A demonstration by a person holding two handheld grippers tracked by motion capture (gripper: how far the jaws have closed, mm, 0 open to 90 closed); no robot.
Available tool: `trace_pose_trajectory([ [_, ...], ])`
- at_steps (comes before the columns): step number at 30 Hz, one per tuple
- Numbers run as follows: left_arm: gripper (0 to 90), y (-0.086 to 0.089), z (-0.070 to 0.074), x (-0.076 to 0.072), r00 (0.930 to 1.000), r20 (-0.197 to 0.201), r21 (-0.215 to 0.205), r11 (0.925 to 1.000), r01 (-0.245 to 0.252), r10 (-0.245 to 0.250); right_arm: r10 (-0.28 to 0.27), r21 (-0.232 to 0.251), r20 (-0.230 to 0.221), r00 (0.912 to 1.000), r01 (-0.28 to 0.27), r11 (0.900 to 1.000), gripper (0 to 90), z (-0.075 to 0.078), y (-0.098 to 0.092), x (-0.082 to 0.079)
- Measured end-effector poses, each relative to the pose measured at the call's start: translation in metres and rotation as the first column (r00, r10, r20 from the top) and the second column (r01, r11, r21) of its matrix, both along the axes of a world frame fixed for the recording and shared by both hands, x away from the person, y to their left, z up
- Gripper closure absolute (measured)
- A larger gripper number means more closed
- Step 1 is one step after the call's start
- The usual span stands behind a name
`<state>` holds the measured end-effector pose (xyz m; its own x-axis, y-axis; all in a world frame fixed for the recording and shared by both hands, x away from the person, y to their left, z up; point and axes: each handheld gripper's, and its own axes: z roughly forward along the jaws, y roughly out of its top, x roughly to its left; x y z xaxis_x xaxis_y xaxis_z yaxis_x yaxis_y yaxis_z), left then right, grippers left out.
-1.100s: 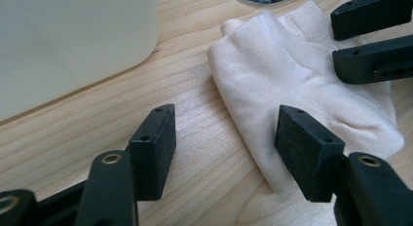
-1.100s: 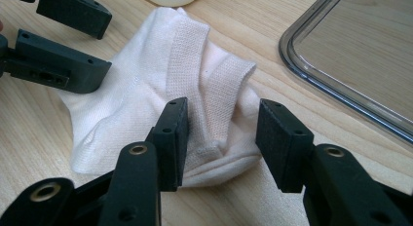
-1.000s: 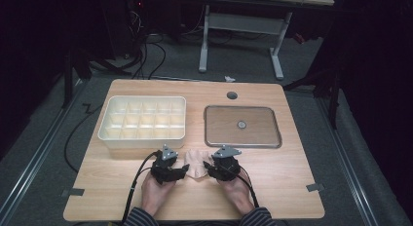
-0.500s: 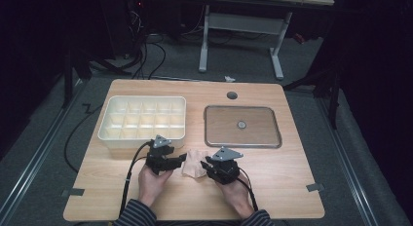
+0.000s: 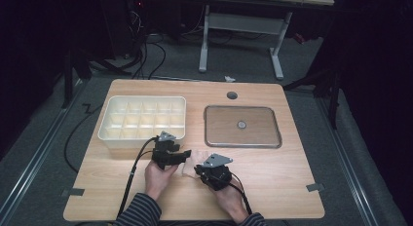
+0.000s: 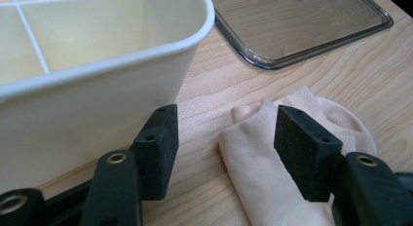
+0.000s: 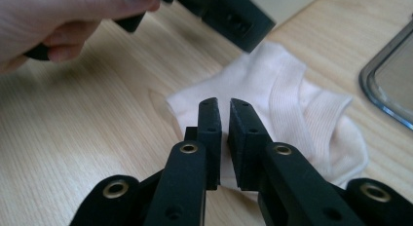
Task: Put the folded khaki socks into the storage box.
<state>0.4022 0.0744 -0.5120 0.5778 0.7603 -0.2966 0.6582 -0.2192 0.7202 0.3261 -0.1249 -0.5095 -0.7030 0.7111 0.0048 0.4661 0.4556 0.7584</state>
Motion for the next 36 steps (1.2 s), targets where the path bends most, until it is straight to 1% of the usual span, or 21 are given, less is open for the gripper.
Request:
trace_pose_trajectory([
  [3,43.3,-0.003,-0.004,0.002,0.9999,-0.009,0.008,1.0000,0.004,-0.004,-0.008,-0.012,-0.013,0.9999,0.008,1.000,85.0,-0.005,-0.002,-0.001],
  [7,44.3,-0.007,-0.011,0.003,0.9998,-0.021,0.053,0.9986,0.000,0.001,-0.007,-0.029,-0.021,0.9998,0.006,1.000,85.3,-0.010,-0.003,-0.001],
  [8,44.3,-0.008,-0.012,0.003,0.9996,-0.026,0.057,0.9983,0.005,-0.004,-0.006,-0.030,-0.021,0.9998,0.006,1.000,85.4,-0.011,-0.002,-0.001],
  [10,46.4,-0.009,-0.013,0.003,0.9995,-0.031,0.053,0.9985,0.010,-0.008,-0.004,-0.033,-0.023,0.9997,0.004,0.999,85.6,-0.012,-0.003,-0.001],
  [14,54.6,-0.010,-0.015,0.003,0.9988,-0.041,0.039,0.9988,0.030,-0.028,0.000,-0.039,-0.019,0.9998,-0.001,0.999,86.0,-0.012,-0.003,0.000],
  [18,61.8,-0.010,-0.016,0.002,0.9980,-0.048,0.022,0.9989,0.041,-0.040,-0.005,-0.032,-0.023,0.9997,0.004,0.999,86.2,-0.013,-0.004,-0.001],
  [22,69.5,-0.011,-0.017,0.001,0.9972,-0.052,0.017,0.9983,0.055,-0.054,-0.002,-0.031,-0.017,0.9998,0.001,1.000,86.3,-0.014,-0.004,-0.001],
  [25,75.2,-0.012,-0.017,0.001,0.9967,-0.053,0.015,0.9980,0.062,-0.061,-0.001,-0.032,-0.018,0.9998,0.000,1.000,86.3,-0.014,-0.004,-0.001],
  [29,80.6,-0.011,-0.018,0.001,0.9965,-0.056,0.009,0.9980,0.062,-0.062,0.000,-0.029,-0.017,0.9999,-0.001,1.000,86.3,-0.014,-0.004,-0.002],
  [30,83.4,-0.010,-0.018,0.001,0.9968,-0.055,0.006,0.9983,0.059,-0.058,0.000,-0.030,-0.016,0.9999,-0.001,1.000,86.3,-0.014,-0.004,-0.002],
  [33,86.4,-0.009,-0.018,0.000,0.9974,-0.046,0.000,0.9985,0.055,-0.055,-0.001,-0.032,-0.018,0.9998,0.000,1.000,86.3,-0.014,-0.004,-0.002],
  [36,87.4,-0.006,-0.019,-0.002,0.9976,-0.042,-0.011,0.9985,0.054,-0.054,-0.001,-0.029,-0.013,0.9999,0.001,1.000,86.4,-0.015,-0.004,-0.003],
])
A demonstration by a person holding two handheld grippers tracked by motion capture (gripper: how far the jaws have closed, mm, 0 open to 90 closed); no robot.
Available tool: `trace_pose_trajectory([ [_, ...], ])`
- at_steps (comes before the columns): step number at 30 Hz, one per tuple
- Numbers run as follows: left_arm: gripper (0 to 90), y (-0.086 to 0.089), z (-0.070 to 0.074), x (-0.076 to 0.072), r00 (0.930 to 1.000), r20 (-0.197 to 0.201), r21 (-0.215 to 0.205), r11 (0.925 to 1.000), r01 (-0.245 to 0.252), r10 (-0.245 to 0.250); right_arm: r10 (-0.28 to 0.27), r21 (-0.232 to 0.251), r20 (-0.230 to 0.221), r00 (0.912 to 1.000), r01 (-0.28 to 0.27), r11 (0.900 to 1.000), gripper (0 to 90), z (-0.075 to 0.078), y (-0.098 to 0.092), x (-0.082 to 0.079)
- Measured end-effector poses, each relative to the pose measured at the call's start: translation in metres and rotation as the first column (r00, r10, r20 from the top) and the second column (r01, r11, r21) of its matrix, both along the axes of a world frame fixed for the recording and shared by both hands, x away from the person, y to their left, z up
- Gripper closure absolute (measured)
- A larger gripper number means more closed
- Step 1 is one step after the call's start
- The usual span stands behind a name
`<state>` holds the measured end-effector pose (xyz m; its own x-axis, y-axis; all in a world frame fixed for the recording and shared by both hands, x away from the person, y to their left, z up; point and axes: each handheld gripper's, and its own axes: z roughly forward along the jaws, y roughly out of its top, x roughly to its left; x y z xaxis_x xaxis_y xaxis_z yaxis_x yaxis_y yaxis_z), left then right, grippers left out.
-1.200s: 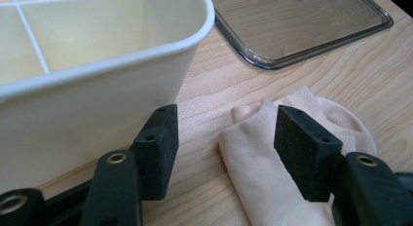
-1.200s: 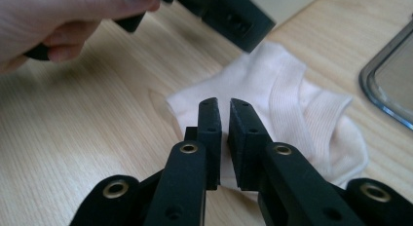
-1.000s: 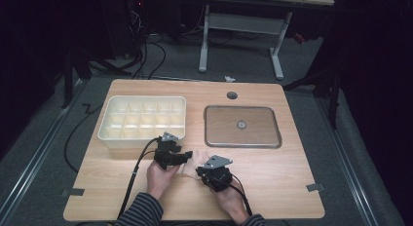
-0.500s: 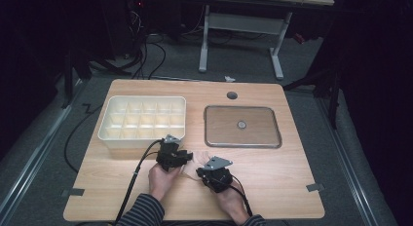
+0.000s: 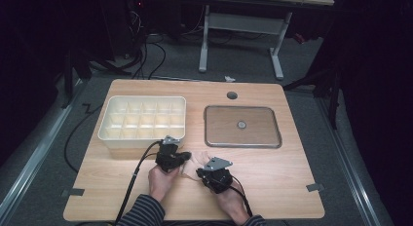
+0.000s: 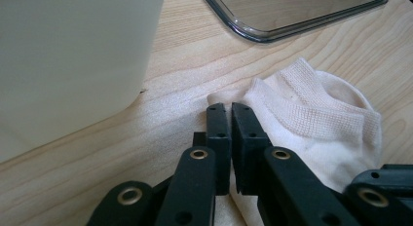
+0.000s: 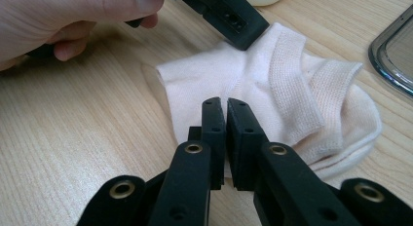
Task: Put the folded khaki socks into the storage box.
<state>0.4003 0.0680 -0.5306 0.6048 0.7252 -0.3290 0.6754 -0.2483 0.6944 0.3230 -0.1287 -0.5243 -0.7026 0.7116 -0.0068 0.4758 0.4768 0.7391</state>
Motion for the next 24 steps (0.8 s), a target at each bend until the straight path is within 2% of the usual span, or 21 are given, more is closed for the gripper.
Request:
trace_pose_trajectory([
  [5,87.9,0.004,0.002,-0.003,1.0000,0.008,-0.011,0.9999,-0.001,0.002,0.004,0.001,0.001,1.0000,-0.004,1.000,86.6,0.000,0.000,-0.001],
  [13,87.9,0.008,0.015,-0.011,0.9987,0.049,-0.033,0.9993,0.016,-0.015,0.006,0.006,-0.017,0.9998,-0.006,1.000,86.5,0.000,0.000,-0.002],
  [17,88.0,0.009,0.017,-0.013,0.9982,0.056,-0.030,0.9993,0.021,-0.020,0.011,0.039,-0.026,0.9996,-0.010,0.999,81.6,0.002,0.000,-0.003],
  [24,88.1,0.012,0.018,-0.014,0.9984,0.050,-0.023,0.9993,0.028,-0.027,-0.025,0.072,-0.018,0.9995,0.026,0.997,84.9,0.014,-0.003,0.007],
])
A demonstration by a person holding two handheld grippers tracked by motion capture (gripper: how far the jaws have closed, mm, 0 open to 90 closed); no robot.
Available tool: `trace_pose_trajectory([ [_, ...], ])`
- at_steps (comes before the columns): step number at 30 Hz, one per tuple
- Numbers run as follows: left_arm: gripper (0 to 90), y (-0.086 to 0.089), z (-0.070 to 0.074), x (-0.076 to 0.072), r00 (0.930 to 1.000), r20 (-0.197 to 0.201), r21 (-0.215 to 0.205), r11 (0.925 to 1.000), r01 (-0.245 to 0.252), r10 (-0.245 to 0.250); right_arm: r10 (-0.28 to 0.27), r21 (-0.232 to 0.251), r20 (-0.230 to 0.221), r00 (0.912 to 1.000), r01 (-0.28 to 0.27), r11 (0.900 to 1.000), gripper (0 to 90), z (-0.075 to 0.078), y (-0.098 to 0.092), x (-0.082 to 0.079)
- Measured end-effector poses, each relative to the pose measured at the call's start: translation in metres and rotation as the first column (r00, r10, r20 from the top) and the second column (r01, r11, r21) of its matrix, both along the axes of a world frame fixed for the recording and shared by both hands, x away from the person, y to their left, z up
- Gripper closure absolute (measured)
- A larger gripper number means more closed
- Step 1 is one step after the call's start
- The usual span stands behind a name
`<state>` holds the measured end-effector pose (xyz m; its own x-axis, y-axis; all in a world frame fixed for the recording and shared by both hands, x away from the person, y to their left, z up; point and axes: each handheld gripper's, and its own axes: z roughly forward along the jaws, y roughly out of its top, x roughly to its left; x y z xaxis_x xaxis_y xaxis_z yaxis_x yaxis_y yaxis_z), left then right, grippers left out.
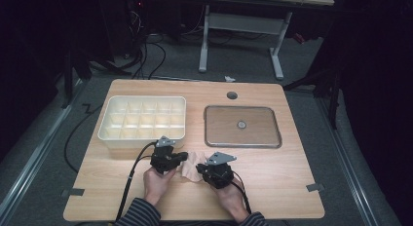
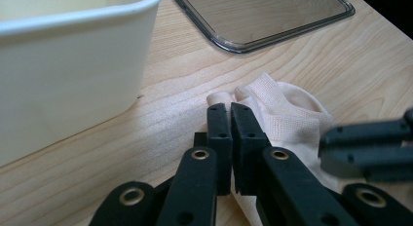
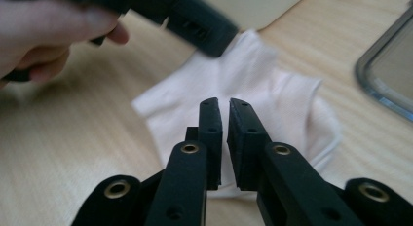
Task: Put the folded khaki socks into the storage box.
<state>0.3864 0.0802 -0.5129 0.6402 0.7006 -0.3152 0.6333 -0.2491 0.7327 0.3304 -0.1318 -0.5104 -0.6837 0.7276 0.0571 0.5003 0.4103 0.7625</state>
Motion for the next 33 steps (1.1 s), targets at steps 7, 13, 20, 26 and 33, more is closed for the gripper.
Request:
trace_pose_trajectory([
  [7,88.1,0.002,0.001,-0.001,1.0000,-0.003,-0.014,0.9999,-0.003,0.003,-0.039,0.007,0.011,0.9992,0.039,0.999,87.8,0.009,0.003,0.016],
  [13,88.1,0.003,0.002,-0.002,1.0000,-0.008,-0.025,0.9997,-0.003,0.003,-0.049,-0.007,-0.023,0.9985,0.049,0.999,87.8,0.001,0.007,0.024],
  [20,88.2,0.008,0.002,-0.006,0.9999,-0.009,-0.044,0.9990,-0.009,0.009,-0.058,-0.026,-0.035,0.9977,0.057,0.998,87.7,-0.005,0.009,0.028],
  [26,88.2,0.008,0.005,-0.008,1.0000,0.000,-0.054,0.9985,0.004,-0.004,-0.059,-0.044,-0.032,0.9977,0.058,0.997,87.7,-0.009,0.013,0.029],
  [33,88.2,0.007,0.007,-0.010,0.9999,0.009,-0.066,0.9977,0.013,-0.013,-0.048,-0.041,-0.033,0.9983,0.047,0.998,87.8,-0.012,0.015,0.031],
])
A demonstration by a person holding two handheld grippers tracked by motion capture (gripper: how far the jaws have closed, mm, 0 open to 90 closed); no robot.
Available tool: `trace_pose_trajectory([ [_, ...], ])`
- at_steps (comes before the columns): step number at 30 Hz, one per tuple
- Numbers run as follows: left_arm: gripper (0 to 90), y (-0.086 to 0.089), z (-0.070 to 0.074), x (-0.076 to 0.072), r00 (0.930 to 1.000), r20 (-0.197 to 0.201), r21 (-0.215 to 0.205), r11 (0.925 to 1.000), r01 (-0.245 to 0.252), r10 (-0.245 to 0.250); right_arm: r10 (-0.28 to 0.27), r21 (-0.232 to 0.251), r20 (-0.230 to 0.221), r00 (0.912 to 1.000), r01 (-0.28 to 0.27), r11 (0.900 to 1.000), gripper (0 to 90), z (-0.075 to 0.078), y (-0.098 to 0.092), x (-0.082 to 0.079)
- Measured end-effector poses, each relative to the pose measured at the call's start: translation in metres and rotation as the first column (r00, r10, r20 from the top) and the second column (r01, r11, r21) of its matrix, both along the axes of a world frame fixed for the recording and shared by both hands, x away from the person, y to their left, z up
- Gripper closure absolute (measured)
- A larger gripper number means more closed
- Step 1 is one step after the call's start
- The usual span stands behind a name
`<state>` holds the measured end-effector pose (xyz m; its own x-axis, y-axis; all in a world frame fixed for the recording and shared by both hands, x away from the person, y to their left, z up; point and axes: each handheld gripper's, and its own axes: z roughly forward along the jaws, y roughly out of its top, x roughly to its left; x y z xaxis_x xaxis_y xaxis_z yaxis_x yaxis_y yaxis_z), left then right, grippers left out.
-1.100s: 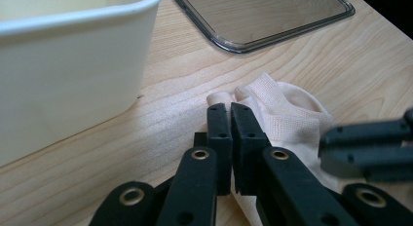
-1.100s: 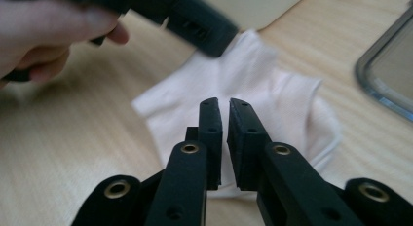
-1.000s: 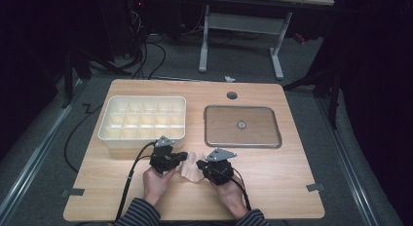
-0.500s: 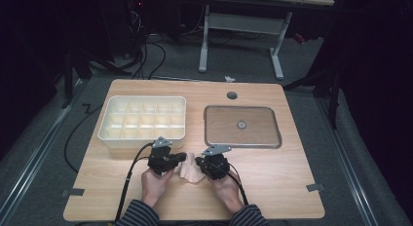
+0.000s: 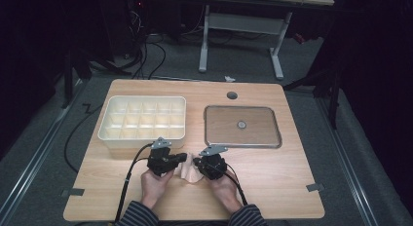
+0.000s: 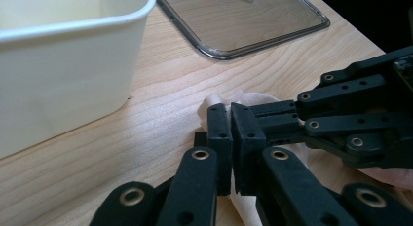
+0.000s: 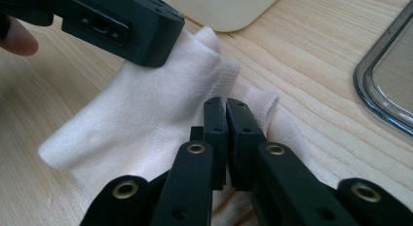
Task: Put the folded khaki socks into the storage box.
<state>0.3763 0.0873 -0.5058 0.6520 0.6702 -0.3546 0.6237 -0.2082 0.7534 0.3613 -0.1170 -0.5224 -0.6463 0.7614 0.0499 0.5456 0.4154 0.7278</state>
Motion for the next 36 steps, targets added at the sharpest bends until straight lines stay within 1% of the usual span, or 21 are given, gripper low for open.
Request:
trace_pose_trajectory([
  [3,88.3,0.000,0.001,0.000,1.0000,0.005,-0.002,1.0000,0.005,-0.005,0.007,0.001,0.002,1.0000,-0.007,1.000,87.9,0.000,0.001,0.000],
  [5,88.3,-0.001,0.002,0.000,0.9999,0.009,-0.002,1.0000,0.009,-0.009,0.008,0.000,-0.005,1.0000,-0.008,1.000,87.9,0.000,0.002,0.000],
  [6,88.3,-0.001,0.003,0.000,0.9999,0.012,-0.002,0.9999,0.012,-0.012,0.014,-0.001,0.000,0.9999,-0.014,1.000,87.9,-0.001,0.002,0.001],
  [7,88.4,-0.001,0.003,0.000,0.9998,0.013,-0.003,0.9999,0.014,-0.013,0.012,0.000,-0.006,0.9999,-0.012,1.000,88.0,-0.001,0.003,0.000],
  [12,88.5,-0.002,0.005,0.000,0.9998,0.010,-0.008,0.9998,0.020,-0.020,0.018,-0.005,-0.012,0.9998,-0.018,1.000,88.1,0.000,0.004,0.001],
  [19,88.5,-0.001,0.006,-0.001,0.9996,0.018,0.002,0.9997,0.023,-0.023,0.046,-0.024,-0.019,0.9988,-0.046,0.999,88.2,0.001,0.012,0.003],
  [20,88.6,-0.001,0.006,-0.001,0.9995,0.020,0.005,0.9997,0.023,-0.023,0.052,-0.023,-0.015,0.9985,-0.052,0.998,88.2,0.001,0.013,0.003],
  [22,88.6,0.000,0.007,-0.002,0.9996,0.022,0.011,0.9997,0.020,-0.020,0.051,-0.018,-0.025,0.9984,-0.051,0.999,88.2,0.001,0.015,0.003],
  [25,88.6,-0.001,0.008,-0.003,0.9994,0.024,0.020,0.9996,0.022,-0.023,0.068,-0.028,-0.025,0.9974,-0.069,0.997,88.1,0.002,0.017,0.004],
  [29,88.7,-0.001,0.008,-0.003,0.9994,0.026,0.022,0.9995,0.021,-0.022,0.078,-0.028,-0.029,0.9965,-0.079,0.997,88.1,0.002,0.020,0.004],
  [32,88.7,-0.002,0.006,-0.003,0.9993,0.027,0.024,0.9994,0.025,-0.026,0.086,-0.028,-0.025,0.9960,-0.087,0.996,88.0,0.002,0.021,0.004],
  [35,88.7,-0.002,0.006,-0.002,0.9998,0.020,0.028,0.9996,0.008,-0.009,0.086,-0.017,-0.024,0.9960,-0.087,0.996,86.3,0.002,0.020,0.004],
  [36,88.7,-0.002,0.007,-0.002,0.9997,0.023,0.035,0.9994,0.001,-0.002,0.086,-0.016,-0.020,0.9961,-0.086,0.996,85.0,0.003,0.019,0.003],
])
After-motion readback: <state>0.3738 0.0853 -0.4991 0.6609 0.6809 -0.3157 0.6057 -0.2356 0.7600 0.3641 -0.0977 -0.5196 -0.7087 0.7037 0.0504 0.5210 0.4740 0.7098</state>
